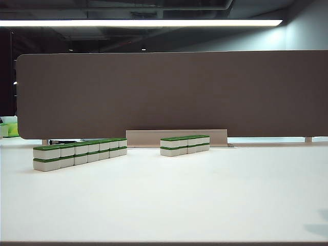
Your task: Take a mahjong tile from the mahjong wall and then place it on the table close to you.
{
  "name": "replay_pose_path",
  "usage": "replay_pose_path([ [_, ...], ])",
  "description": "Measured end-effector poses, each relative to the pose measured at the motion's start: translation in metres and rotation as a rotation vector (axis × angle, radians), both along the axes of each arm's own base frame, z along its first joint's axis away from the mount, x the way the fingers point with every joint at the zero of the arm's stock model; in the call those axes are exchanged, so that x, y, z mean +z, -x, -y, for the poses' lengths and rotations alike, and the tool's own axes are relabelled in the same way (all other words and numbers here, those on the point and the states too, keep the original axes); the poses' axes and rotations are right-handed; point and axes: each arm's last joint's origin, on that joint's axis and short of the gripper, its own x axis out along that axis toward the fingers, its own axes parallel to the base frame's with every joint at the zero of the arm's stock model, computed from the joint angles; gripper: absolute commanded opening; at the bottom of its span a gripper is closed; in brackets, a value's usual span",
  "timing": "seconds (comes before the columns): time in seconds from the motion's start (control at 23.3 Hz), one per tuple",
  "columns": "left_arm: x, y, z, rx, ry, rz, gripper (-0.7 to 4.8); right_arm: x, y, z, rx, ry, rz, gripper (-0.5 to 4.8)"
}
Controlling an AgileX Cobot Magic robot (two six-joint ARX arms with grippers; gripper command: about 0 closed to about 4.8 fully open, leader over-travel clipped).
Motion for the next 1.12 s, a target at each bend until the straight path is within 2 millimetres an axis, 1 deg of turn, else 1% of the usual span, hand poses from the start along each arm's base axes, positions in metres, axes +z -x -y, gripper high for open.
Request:
replay_pose_path([
  [0.39,0.000,0.000,0.000,-0.004,0.022,-0.002,-0.05,-0.001,0.000,0.000,0.015,-0.005,-0.016,-0.01],
  [0.56,0.000,0.000,0.001,-0.035,0.028,-0.003,-0.05,0.015,0.004,0.000,0.020,-0.006,-0.002,-0.02],
  [0.73,0.000,0.000,0.001,-0.040,0.031,-0.004,-0.05,0.022,0.008,-0.001,0.038,-0.012,-0.026,-0.01],
  [0.86,0.000,0.000,0.001,-0.043,0.031,-0.004,-0.05,0.036,0.013,-0.003,0.112,-0.024,-0.010,-0.02],
  [1.12,0.000,0.000,0.001,-0.044,0.031,-0.004,-0.05,0.051,0.019,-0.006,0.231,-0.098,-0.002,-0.02],
])
